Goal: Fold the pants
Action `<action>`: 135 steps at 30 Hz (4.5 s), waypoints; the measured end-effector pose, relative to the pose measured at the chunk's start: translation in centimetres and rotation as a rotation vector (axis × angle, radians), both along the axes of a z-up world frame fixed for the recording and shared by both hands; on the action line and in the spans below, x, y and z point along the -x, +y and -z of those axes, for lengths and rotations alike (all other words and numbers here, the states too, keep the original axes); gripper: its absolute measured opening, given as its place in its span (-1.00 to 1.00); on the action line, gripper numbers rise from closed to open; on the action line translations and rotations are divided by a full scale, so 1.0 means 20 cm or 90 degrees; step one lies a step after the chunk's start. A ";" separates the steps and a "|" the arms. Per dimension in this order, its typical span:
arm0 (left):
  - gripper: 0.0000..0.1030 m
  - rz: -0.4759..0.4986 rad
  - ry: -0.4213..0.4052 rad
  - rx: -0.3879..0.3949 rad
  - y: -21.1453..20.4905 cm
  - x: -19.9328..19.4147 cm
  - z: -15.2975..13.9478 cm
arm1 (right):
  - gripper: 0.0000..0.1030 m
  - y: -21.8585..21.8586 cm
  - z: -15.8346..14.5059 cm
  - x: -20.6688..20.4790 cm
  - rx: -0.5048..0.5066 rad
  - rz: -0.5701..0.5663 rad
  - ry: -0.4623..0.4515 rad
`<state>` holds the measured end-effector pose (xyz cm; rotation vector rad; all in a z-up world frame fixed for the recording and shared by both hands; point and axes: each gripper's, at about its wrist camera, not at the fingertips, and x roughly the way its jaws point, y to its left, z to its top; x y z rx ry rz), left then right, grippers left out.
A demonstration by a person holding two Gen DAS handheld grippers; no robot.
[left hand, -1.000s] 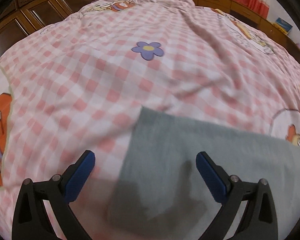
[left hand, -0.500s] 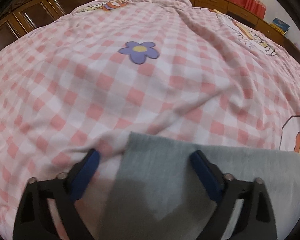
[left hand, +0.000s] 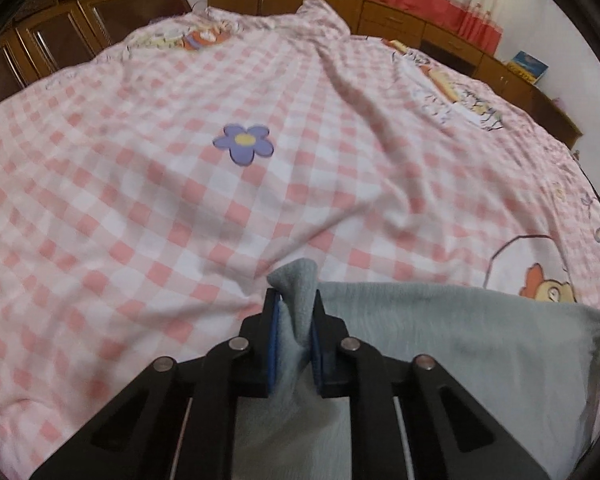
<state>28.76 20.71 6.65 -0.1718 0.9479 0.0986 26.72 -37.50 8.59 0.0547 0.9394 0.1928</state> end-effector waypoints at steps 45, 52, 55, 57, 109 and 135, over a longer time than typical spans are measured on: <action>-0.76 0.085 -0.165 0.017 0.04 1.51 -0.13 | -0.57 -0.11 0.08 1.05 0.025 -0.109 0.022; -0.76 0.082 -0.136 0.022 0.04 1.60 0.01 | -0.57 -0.08 0.16 1.07 0.061 -0.113 0.045; -0.73 0.084 -0.119 0.032 0.03 1.60 0.05 | -0.57 -0.05 0.18 1.07 0.096 -0.121 0.053; -0.72 0.089 -0.110 0.033 0.03 1.62 0.06 | -0.56 -0.04 0.19 1.06 0.114 -0.119 0.064; 0.02 0.034 -0.107 0.114 0.10 1.50 0.10 | -0.11 1.28 0.36 1.20 0.064 -0.373 -0.002; -0.23 -0.012 -0.117 0.118 0.09 1.46 0.13 | -0.28 1.31 0.36 1.17 0.052 -0.336 -0.018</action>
